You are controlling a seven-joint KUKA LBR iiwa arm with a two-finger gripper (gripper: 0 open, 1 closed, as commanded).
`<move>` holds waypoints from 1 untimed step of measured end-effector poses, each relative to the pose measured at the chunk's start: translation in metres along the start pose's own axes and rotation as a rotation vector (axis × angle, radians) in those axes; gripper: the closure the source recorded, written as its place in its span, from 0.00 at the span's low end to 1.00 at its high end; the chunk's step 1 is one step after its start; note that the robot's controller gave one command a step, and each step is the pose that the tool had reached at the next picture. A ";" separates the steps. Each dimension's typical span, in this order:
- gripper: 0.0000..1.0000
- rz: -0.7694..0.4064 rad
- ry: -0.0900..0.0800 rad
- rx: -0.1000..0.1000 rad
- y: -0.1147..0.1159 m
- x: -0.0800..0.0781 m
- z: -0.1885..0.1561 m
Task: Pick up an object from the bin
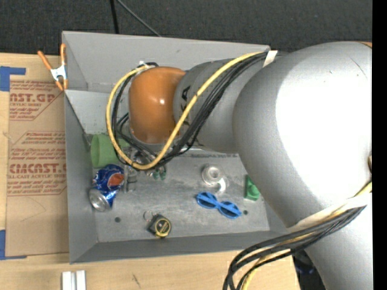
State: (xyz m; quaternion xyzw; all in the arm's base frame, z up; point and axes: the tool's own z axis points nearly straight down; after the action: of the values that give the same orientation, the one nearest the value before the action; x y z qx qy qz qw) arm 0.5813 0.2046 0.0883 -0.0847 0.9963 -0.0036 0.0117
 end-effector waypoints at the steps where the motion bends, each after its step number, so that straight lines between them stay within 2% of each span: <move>1: 1.00 0.000 0.015 -0.010 0.000 -0.003 -0.042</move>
Offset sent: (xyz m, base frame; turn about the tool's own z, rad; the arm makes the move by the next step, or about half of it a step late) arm -0.0002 -0.0001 0.0382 0.0001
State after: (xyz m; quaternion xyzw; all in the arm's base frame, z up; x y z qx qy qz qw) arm 0.5832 0.2052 0.1300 -0.0847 0.9964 0.0007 0.0040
